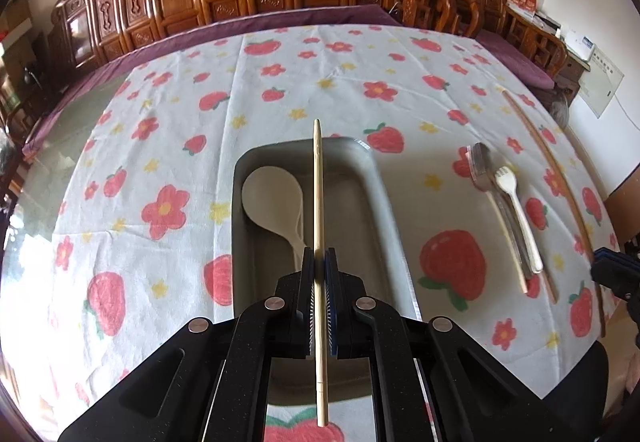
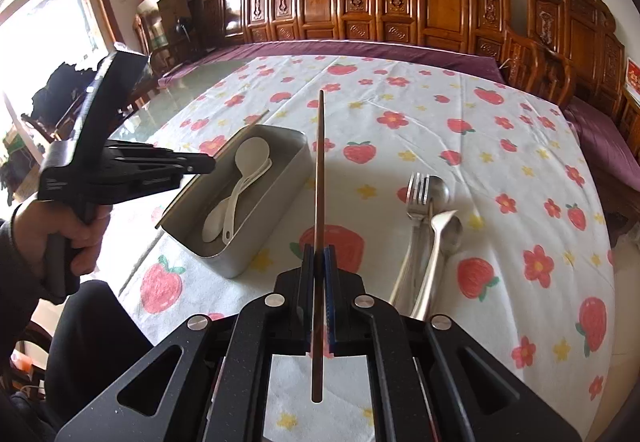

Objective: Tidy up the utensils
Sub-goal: 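Carry the wooden chopstick in the right tool over the grey tray, then lower the chopstick into the tray and open the right tool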

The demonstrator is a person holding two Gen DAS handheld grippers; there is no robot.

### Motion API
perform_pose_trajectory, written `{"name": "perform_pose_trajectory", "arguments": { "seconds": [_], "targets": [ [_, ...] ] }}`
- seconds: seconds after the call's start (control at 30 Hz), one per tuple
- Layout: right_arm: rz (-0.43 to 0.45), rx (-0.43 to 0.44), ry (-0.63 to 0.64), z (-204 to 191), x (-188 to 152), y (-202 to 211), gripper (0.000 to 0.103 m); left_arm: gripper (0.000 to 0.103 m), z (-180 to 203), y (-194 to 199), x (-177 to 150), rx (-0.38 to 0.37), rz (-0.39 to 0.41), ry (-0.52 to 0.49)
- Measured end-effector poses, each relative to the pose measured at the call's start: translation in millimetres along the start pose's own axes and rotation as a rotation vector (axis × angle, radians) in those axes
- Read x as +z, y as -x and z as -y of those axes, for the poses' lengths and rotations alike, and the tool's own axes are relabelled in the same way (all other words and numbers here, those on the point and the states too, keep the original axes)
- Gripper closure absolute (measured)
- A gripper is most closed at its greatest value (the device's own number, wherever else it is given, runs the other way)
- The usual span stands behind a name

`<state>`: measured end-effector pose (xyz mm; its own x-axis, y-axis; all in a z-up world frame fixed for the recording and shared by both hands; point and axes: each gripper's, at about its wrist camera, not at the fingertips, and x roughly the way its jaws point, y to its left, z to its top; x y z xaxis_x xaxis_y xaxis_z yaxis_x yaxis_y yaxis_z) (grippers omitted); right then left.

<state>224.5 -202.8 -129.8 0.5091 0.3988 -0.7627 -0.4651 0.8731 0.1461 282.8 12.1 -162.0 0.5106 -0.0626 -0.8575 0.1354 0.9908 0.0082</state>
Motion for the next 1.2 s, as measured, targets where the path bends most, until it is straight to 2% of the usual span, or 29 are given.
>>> {"name": "perform_pose_trajectory", "arguments": {
  "seconds": [0.27, 0.53, 0.67, 1.2],
  "targets": [
    [-0.031, 0.005, -0.019, -1.0, 0.9, -20.4, 0.097, 0.099, -4.2, -35.5, -3.3, -0.014, -0.048, 0.0],
    [-0.049, 0.007, -0.018, -6.9, 1.9, -31.9, 0.097, 0.098, -1.9, -45.6, 0.9, -0.043, -0.059, 0.0],
    [-0.05, 0.013, -0.015, -12.7, 4.8, -36.1, 0.097, 0.094, -6.4, -36.5, 0.3, -0.053, -0.04, 0.01],
    [-0.066, 0.076, -0.021, -60.7, 30.0, -71.7, 0.097, 0.093, -51.7, 34.6, -11.1, -0.02, 0.084, 0.021]
  ]
}}
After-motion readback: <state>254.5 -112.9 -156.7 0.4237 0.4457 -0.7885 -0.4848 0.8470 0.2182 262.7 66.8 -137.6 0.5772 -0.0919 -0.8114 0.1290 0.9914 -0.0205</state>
